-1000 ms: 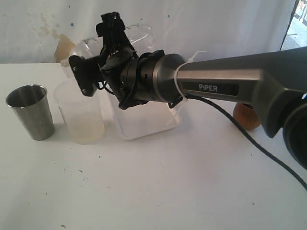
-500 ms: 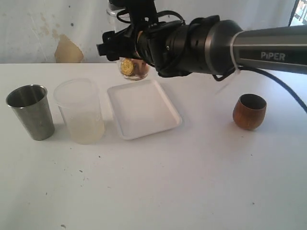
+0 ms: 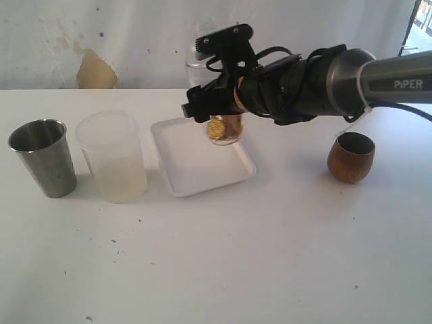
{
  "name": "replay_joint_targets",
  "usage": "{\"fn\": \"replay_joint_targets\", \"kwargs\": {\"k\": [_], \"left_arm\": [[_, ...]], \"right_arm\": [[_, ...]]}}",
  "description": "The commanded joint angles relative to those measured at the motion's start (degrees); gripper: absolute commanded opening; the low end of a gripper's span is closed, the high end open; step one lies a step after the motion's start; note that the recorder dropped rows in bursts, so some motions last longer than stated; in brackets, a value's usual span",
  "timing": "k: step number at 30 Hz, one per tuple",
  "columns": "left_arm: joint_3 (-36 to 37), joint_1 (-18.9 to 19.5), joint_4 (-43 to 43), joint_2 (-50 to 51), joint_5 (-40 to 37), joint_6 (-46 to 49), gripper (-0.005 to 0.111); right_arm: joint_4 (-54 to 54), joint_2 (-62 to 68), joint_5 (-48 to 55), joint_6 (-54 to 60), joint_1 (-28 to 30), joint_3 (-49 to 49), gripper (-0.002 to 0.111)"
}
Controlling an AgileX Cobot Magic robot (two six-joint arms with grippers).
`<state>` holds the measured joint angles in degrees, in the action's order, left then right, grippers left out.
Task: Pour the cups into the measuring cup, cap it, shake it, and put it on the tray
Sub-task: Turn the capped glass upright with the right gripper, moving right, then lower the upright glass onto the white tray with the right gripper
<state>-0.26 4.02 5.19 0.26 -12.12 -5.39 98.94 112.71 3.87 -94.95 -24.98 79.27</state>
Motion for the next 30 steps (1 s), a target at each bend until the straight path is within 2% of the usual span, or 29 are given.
{"fn": "replay_joint_targets", "kwargs": {"k": [1,3,5,8,11,13,18,21,30], "left_arm": [[0.3,-0.2,0.0,-0.3,0.5,-0.2,0.001],[0.3,-0.2,0.0,-0.3,0.5,-0.2,0.001],[0.3,-0.2,0.0,-0.3,0.5,-0.2,0.001],[0.3,-0.2,0.0,-0.3,0.5,-0.2,0.001],[0.3,-0.2,0.0,-0.3,0.5,-0.2,0.001],[0.3,-0.2,0.0,-0.3,0.5,-0.2,0.001],[0.3,-0.2,0.0,-0.3,0.5,-0.2,0.001],[0.3,-0.2,0.0,-0.3,0.5,-0.2,0.001],[0.3,-0.2,0.0,-0.3,0.5,-0.2,0.001]], "right_arm": [[1.0,-0.6,-11.0,6.5,0.0,3.5,0.000],[-2.1,-0.5,-10.4,7.4,0.8,3.5,0.000],[-7.2,-0.5,-15.9,11.9,2.4,3.5,0.000],[-23.2,-0.6,-31.8,24.6,5.9,2.6,0.000],[-42.1,-0.6,-35.2,34.9,7.4,0.0,0.000],[-49.1,-0.6,-36.2,41.4,7.4,-1.8,0.000],[-50.9,1.9,-43.4,47.0,7.3,-4.0,0.000],[-50.7,4.2,-42.5,48.6,7.3,-4.0,0.000],[-49.6,8.1,-39.8,63.0,7.3,-4.0,0.000]]}}
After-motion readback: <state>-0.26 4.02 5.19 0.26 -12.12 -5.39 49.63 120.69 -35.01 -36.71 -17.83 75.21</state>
